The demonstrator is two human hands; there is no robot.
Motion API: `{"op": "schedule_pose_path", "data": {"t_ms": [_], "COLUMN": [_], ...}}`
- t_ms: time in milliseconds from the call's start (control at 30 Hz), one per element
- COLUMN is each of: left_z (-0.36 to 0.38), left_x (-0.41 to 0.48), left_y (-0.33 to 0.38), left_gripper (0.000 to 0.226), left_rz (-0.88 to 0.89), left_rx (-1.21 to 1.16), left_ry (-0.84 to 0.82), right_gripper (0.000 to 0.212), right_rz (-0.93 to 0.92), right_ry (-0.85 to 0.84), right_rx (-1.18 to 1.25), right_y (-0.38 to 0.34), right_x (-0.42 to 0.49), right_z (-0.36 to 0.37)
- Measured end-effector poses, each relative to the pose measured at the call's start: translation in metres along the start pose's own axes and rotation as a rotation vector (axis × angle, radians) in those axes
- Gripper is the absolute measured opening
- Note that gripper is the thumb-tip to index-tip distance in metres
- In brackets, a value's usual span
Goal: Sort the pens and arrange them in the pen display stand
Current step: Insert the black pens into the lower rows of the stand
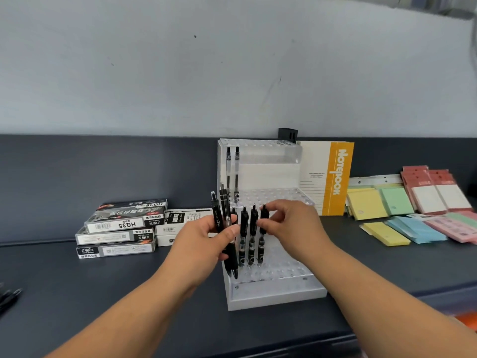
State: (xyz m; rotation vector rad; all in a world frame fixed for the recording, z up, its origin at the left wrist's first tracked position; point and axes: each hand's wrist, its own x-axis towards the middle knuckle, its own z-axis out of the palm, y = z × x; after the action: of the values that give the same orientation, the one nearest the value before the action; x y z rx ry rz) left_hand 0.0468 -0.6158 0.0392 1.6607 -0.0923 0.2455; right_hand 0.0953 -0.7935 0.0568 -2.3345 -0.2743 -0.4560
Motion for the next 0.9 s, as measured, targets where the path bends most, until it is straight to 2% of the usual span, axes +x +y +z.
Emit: {"op": "schedule_pose_path", "data": {"t_ms": [200, 433, 533, 633, 733, 900], "left_z": [0.001, 0.001, 0.001, 0.004, 0.007, 0.004], "left_x": [0.0, -0.001, 0.002, 0.003, 0.003, 0.004], "left_y": [0.001, 0.002, 0.003, 0.007, 0.01, 0.01], "left_gripper": [0.015, 0.016, 0.018, 0.016, 0.011, 0.015], "left_rz": [0.031, 0.069, 0.087, 0.08, 0.09, 0.108], "left_rx": [-0.025, 0.01, 0.047, 0.111, 0.17, 0.073], "left_ry": [0.011, -0.019, -0.054, -0.134, -0.217, -0.114], "right_gripper": [0.025, 0.029, 0.011, 0.011, 0.016, 0.011], "right_rz": [0.009, 0.024, 0.013, 0.072, 0.081, 0.019], "right_ry": [-0.011, 0.024, 0.084, -0.075, -0.154, -0.013], "right_rx": [-0.061, -0.043, 0.207, 0.545, 0.625, 0.634], "right_y": [0.001, -0.003, -0.018, -0.037, -0.042, -0.038], "right_x": [-0.002, -0.011, -0.016, -0.023, -0.023, -0.022], "right_z": [0.004, -0.006, -0.013, -0.017, -0.021, -0.021]}}
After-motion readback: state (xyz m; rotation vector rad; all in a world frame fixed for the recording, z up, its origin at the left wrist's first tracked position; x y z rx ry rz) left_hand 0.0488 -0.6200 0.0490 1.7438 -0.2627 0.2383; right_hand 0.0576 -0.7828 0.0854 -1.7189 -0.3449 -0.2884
